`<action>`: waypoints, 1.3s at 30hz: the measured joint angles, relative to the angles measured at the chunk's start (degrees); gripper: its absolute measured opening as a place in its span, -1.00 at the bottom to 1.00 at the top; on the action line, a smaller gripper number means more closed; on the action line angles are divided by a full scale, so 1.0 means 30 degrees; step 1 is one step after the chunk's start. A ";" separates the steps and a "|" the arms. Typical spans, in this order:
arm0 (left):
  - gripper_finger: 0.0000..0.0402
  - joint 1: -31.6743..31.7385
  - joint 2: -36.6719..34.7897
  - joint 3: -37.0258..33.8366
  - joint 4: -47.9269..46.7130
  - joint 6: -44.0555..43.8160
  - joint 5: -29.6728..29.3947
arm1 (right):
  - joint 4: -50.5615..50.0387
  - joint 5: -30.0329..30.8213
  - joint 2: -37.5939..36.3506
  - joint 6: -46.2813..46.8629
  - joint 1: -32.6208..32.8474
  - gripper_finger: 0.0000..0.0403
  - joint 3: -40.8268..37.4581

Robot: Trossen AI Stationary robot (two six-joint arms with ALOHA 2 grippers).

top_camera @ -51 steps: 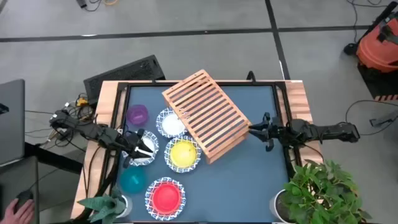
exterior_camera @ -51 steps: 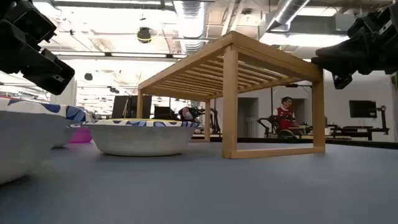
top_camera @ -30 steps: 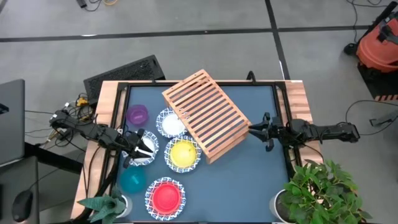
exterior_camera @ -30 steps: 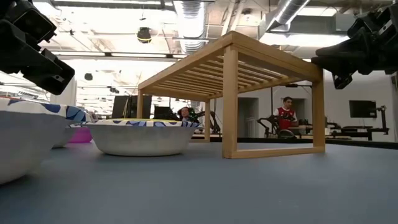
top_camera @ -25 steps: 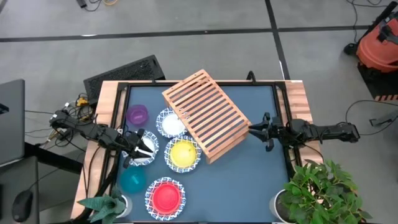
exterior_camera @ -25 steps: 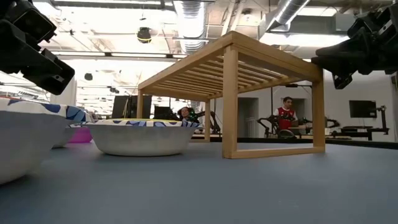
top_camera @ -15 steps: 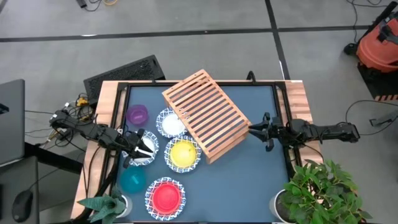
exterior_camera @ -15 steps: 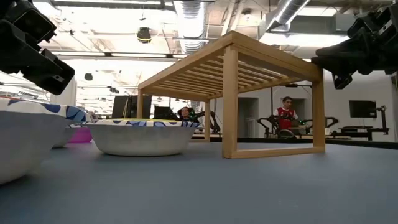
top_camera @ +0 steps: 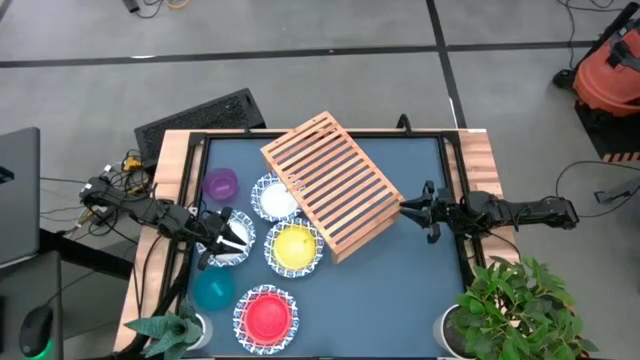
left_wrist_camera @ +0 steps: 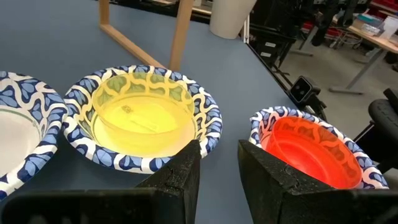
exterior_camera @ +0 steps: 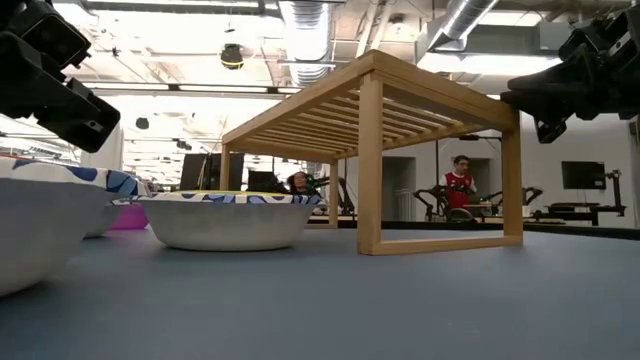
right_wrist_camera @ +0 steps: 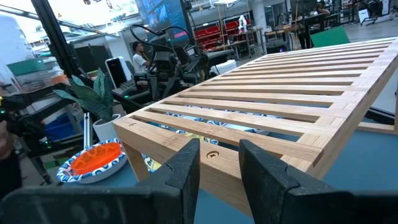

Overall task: Place and stack bowls onto a shelf
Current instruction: Put the violet bowl on the shelf

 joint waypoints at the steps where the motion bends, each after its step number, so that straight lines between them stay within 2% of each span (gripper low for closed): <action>1: -0.53 -0.0003 0.0006 -0.0006 0.0047 0.0176 -0.0122 | -0.0003 0.0000 -0.0001 -0.0001 0.0003 -0.31 0.0005; 5: -0.53 -0.0006 0.0000 -0.0008 0.0053 0.1067 -0.1262 | 0.0004 0.0000 -0.0005 0.0000 -0.0002 -0.31 0.0002; 11: -0.53 -0.0004 0.0000 -0.0014 0.0233 -0.3197 -0.1409 | -0.0003 0.0000 -0.0004 -0.0007 0.0000 -0.31 0.0004; 14: -0.53 -0.0007 0.0007 -0.0088 0.1334 -0.3443 -0.2990 | -0.0003 0.0000 0.0000 0.0000 0.0003 -0.31 0.0000; 17: -0.53 0.0016 -0.0015 -0.0088 0.3332 -0.5087 -0.4473 | -0.0003 0.0000 0.0000 0.0000 0.0003 -0.31 0.0003; 22: -0.53 -0.0034 0.0444 -0.0073 0.8149 -0.8539 -0.2951 | -0.0003 0.0000 0.0000 0.0000 0.0003 -0.31 0.0007; 25: -0.53 -0.0070 0.0910 0.0004 1.2534 -0.8845 -0.3321 | -0.0003 0.0000 -0.0003 -0.0007 0.0003 -0.31 0.0007; 29: -0.53 -0.0065 0.2089 0.1764 1.5086 -0.5995 -0.5908 | -0.0003 0.0001 -0.0006 -0.0001 0.0002 -0.31 0.0001; 33: -0.53 -0.0065 0.4213 0.4819 1.5420 -0.2784 -0.9402 | -0.0003 0.0000 -0.0001 -0.0005 0.0003 -0.31 0.0002; 37: -0.53 -0.0050 0.6744 0.7908 1.5417 -0.1327 -1.3720 | -0.0003 0.0000 0.0000 -0.0004 -0.0001 -0.31 0.0000; 39: -0.53 -0.0044 0.7835 0.9081 1.5345 -0.0447 -1.5147 | 0.0004 0.0000 0.0000 -0.0007 -0.0004 -0.31 0.0000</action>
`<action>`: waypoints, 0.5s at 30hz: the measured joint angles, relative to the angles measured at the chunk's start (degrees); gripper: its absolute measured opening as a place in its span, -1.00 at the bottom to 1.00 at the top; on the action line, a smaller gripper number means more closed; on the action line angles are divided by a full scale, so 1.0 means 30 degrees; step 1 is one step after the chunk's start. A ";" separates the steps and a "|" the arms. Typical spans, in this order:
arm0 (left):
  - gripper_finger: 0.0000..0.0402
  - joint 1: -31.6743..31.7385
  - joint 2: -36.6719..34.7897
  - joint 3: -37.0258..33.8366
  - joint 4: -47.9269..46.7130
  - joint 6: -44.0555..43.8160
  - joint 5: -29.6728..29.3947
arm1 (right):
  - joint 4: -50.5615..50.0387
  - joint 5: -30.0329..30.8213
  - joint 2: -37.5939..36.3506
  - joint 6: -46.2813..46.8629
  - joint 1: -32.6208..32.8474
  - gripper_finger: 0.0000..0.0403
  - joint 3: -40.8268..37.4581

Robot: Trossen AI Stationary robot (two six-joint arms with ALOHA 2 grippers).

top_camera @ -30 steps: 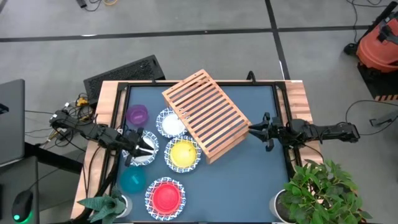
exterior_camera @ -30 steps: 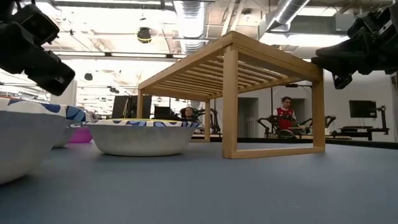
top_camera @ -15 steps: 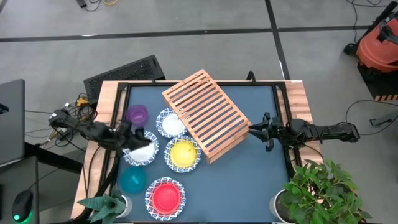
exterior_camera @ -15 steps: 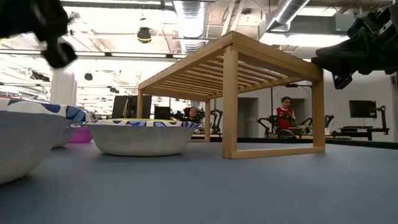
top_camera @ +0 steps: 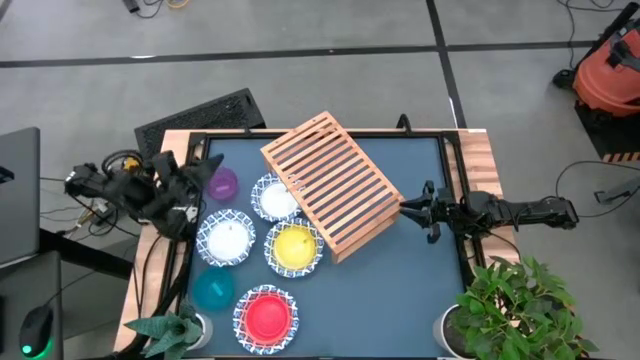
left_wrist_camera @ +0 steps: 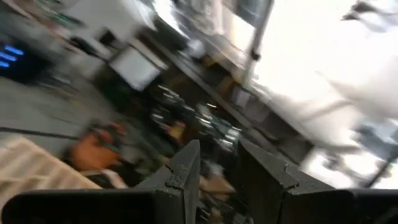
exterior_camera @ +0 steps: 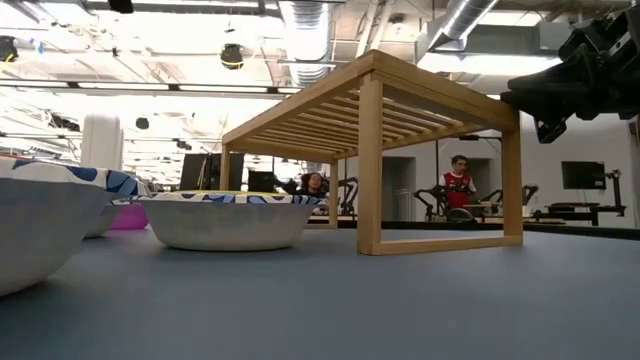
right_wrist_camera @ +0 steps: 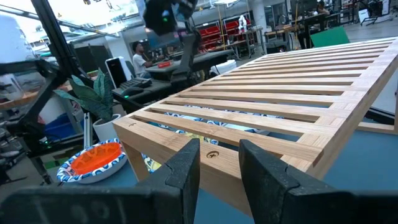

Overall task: Place and stack bowls onto a shelf
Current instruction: Put the violet bowl on the shelf

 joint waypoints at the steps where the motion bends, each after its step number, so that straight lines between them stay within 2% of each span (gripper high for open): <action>1: -0.53 0.0000 0.0493 0.0504 -0.0001 0.0313 -0.0219 | 0.0000 0.0001 -0.0007 0.0003 0.0000 -0.31 0.0004; 4: -0.53 -0.0007 0.1735 0.1775 -0.0039 0.0303 0.0306 | 0.0000 0.0000 -0.0004 0.0007 0.0000 -0.31 0.0003; 6: -0.53 -0.0007 0.2328 0.2333 -0.0094 -0.0064 0.1489 | 0.0003 0.0002 -0.0005 0.0260 0.0002 -0.31 0.0002; 8: -0.53 -0.0014 0.2846 0.2880 -0.0923 -0.0242 0.2643 | 0.0067 0.0030 -0.0007 0.1905 0.0030 -0.31 0.0007; 12: -0.53 -0.0022 0.3432 0.3891 -0.5268 -0.3107 0.2926 | 0.0440 0.0073 -0.0007 0.7038 0.0058 -0.31 0.0007; 15: -0.53 -0.0022 0.3748 0.4785 -0.9876 -0.5157 0.2111 | 0.0568 0.0220 0.0000 0.8263 -0.0028 -0.31 0.0007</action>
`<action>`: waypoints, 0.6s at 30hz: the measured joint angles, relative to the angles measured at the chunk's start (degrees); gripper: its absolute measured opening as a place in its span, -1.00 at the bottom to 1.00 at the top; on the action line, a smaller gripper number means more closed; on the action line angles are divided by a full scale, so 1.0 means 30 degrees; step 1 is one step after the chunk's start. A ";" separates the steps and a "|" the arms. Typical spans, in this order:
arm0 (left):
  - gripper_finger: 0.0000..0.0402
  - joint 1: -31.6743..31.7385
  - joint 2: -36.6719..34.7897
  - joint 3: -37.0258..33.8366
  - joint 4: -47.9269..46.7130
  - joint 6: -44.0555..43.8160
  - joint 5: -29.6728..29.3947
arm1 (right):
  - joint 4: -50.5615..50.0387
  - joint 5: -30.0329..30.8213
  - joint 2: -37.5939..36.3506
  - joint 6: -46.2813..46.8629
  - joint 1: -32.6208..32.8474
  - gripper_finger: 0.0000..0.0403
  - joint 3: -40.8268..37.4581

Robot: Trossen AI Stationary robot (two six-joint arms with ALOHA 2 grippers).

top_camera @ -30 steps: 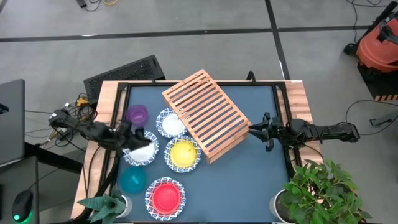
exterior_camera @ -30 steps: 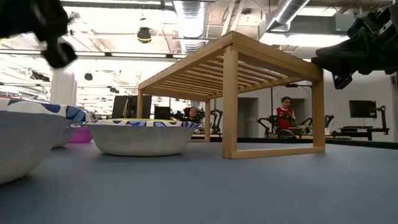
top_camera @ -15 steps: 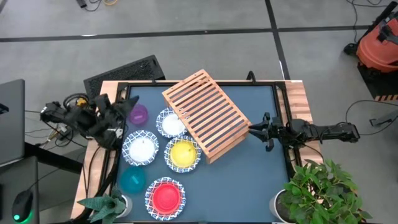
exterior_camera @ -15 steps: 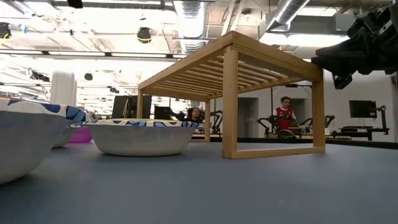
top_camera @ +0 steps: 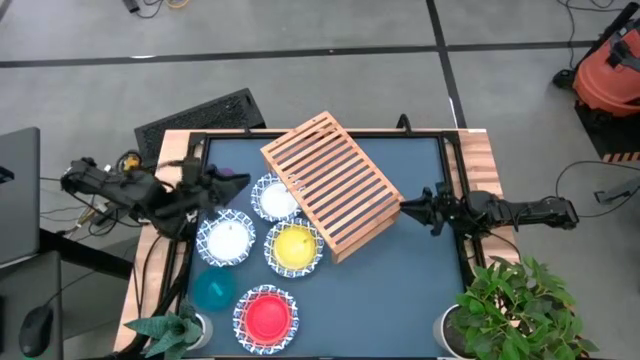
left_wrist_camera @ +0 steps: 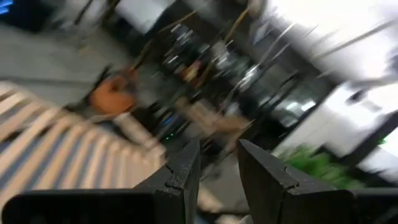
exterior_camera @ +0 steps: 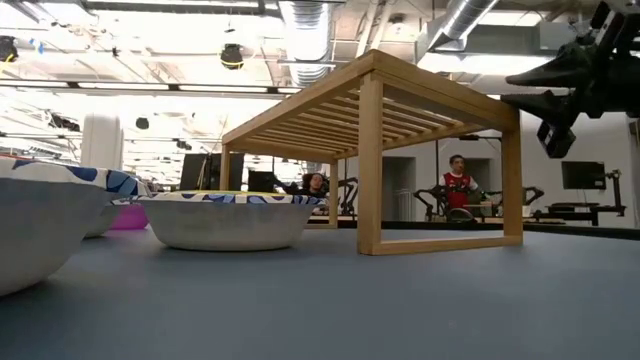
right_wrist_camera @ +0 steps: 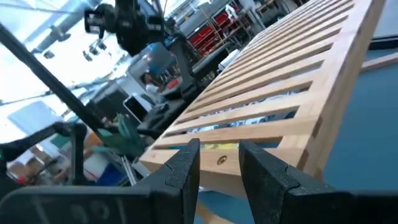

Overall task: Place and stack bowls onto a shelf
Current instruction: Put the violet bowl on the shelf

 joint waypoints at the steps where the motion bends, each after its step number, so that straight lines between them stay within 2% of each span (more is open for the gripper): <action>1: -0.53 0.0000 0.0111 0.0336 -0.1414 -0.0498 -0.0181 | 0.0066 0.0006 0.0000 0.0448 -0.0031 -0.31 0.0000; 8: -0.40 0.0015 0.1208 0.2379 -0.7946 -0.1888 -0.0019 | 0.0051 -0.0061 0.0000 0.4905 -0.0025 -0.31 0.0000; 14: -0.09 0.0335 0.2231 0.3195 -1.1229 -0.2595 0.0834 | -0.0192 0.0016 0.0000 0.5902 0.0016 -0.31 0.0000; 18: 0.09 0.1311 0.2822 0.3320 -1.3591 -0.4686 0.1572 | 0.0327 0.1066 0.0000 0.5933 -0.0007 -0.31 0.0000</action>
